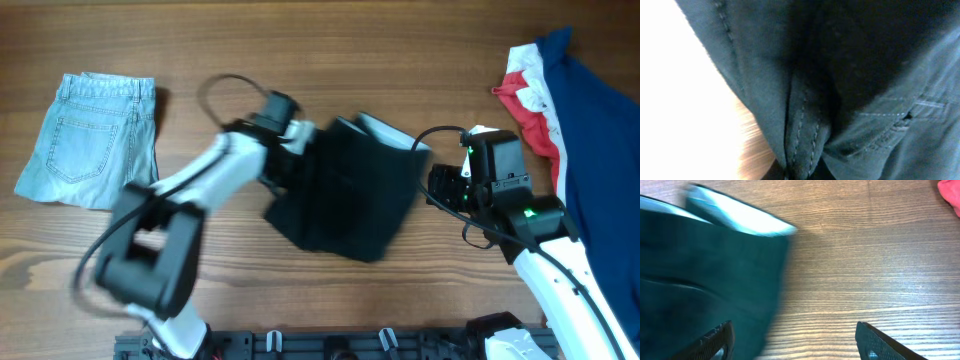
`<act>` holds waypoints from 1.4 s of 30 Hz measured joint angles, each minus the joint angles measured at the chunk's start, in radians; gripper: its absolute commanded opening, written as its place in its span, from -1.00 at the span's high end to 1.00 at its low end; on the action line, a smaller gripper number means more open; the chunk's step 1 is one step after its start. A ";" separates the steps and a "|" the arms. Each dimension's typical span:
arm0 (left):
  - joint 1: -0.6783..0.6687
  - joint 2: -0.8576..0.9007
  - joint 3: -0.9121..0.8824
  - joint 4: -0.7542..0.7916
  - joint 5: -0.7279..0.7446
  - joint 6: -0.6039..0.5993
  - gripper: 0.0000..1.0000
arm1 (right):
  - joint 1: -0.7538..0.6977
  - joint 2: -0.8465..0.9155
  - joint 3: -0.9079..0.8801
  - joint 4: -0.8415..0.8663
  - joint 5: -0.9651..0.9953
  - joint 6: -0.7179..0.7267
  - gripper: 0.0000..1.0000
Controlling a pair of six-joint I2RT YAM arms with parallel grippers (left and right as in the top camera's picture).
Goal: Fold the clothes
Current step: 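Carry the folded black shorts left with the left gripper onto the denim shorts, then release the shorts and lift the left gripper away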
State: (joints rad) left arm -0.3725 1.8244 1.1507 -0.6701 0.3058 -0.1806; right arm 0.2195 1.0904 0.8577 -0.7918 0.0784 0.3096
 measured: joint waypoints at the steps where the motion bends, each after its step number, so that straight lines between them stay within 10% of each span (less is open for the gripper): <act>1: 0.032 -0.038 -0.001 -0.028 -0.045 0.001 0.92 | 0.000 0.000 0.000 -0.002 0.000 0.000 -0.55; 12: 0.494 -0.391 -0.001 0.007 -0.542 0.185 0.92 | 0.000 0.002 0.000 -0.002 0.000 0.000 -0.55; 25: 0.693 -0.350 -0.001 0.306 -0.585 0.445 0.89 | 0.000 0.002 0.000 -0.005 0.000 0.000 -0.54; 27: 0.718 -0.325 -0.001 0.313 -0.577 0.451 0.39 | 0.000 0.003 0.000 -0.005 0.000 0.000 -0.54; 29: 0.733 -0.306 -0.001 0.327 -0.576 0.459 -1.00 | 0.000 0.003 0.000 -0.005 0.000 0.000 -0.54; 42: 0.779 -0.278 0.000 0.266 -0.469 0.256 -1.00 | 0.000 0.004 0.000 -0.009 -0.004 0.004 -0.87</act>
State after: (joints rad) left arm 0.4065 1.5467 1.1503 -0.4046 -0.1635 0.0750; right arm 0.2195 1.0943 0.8577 -0.8005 0.0746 0.3134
